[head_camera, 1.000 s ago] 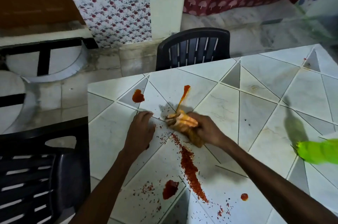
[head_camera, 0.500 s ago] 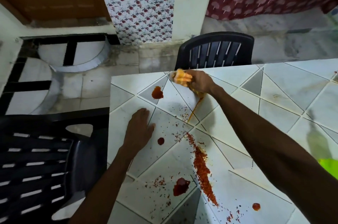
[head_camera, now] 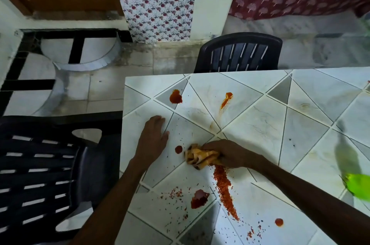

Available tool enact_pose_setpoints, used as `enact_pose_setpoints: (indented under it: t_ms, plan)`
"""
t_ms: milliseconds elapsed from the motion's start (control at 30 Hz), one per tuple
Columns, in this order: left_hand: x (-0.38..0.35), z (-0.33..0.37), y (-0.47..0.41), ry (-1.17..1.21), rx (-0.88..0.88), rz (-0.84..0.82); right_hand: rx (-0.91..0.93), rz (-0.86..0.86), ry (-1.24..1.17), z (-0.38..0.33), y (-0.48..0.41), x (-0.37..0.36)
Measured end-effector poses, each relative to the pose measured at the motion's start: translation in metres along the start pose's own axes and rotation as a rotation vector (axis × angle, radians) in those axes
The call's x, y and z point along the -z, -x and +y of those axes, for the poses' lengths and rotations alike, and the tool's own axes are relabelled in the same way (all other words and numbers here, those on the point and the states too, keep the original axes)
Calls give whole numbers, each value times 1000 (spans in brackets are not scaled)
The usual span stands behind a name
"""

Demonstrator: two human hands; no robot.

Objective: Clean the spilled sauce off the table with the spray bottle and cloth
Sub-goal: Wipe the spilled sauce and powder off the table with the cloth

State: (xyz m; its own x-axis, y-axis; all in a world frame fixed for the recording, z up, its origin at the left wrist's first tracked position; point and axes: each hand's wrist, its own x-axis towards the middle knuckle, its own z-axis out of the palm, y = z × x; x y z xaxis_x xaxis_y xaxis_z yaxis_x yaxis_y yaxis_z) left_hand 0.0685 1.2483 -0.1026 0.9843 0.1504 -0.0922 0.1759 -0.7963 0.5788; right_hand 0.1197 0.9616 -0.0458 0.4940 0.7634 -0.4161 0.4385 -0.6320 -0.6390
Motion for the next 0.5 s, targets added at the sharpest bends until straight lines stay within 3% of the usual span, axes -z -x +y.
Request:
enact_pose_setpoints:
  t_ms: [167, 233, 367, 500]
  plan:
    - [5, -10, 2, -14, 37, 42, -98, 73, -120, -5, -11, 57]
    - [8, -17, 4, -48, 39, 28, -13, 157, -139, -5, -22, 87]
    - [10, -24, 2, -89, 36, -34, -85, 379, -47, 2, -64, 136]
    - [13, -22, -2, -64, 82, -57, -113, 423, 62, -7, -110, 160]
